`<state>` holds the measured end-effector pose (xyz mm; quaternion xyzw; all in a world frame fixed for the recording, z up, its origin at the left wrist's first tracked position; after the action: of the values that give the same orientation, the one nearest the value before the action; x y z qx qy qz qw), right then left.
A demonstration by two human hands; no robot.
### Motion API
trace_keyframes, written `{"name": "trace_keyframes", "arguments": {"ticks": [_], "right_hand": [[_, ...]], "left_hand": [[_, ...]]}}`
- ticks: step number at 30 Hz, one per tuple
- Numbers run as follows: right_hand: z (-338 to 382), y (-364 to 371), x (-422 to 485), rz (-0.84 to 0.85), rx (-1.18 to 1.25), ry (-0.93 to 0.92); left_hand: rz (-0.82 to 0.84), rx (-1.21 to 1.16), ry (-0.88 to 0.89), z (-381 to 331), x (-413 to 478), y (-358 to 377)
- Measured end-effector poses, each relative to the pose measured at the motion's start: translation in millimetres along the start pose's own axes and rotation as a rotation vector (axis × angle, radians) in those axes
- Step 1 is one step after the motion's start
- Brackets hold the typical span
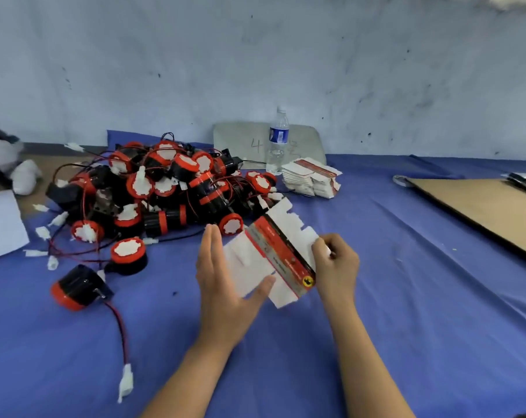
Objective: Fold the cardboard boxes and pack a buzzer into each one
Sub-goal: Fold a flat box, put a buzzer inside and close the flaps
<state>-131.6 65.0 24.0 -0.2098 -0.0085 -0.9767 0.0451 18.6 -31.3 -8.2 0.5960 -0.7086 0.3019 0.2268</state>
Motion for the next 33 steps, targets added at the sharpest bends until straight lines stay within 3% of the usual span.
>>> {"name": "trace_keyframes", "arguments": {"ticks": [3, 7, 13, 21, 27, 33], "right_hand": [[-7, -2, -2, 0.089, 0.056, 0.019], [-2, -1, -10, 0.171, 0.173, 0.084], [-11, 4, -17, -0.084, 0.516, 0.616], [-3, 6, -15, -0.130, 0.498, 0.554], [1, 17, -38, 0.033, 0.535, 0.495], [9, 25, -46, 0.043, 0.245, 0.080]], "left_hand": [[0.050, 0.088, -0.002, 0, 4, 2], [0.245, 0.090, -0.098, 3, 3, 6], [0.365, 0.073, -0.095, 1, 1, 6], [0.461, 0.002, -0.077, -12, -7, 3], [0.485, -0.236, -0.179, -17, -13, 4], [0.381, -0.409, -0.388, -25, -15, 1]]}}
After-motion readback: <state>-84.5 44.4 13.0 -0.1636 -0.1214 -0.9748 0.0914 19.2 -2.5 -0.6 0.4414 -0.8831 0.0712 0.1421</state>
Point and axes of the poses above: each hand's wrist, its own x-axis towards the middle knuckle, its own y-axis out of the palm, z = x × y, the point moved 2 cm from there along x, towards the middle knuckle, and after that the axes turned 12 degrees about -z, right-handed, at the moved point
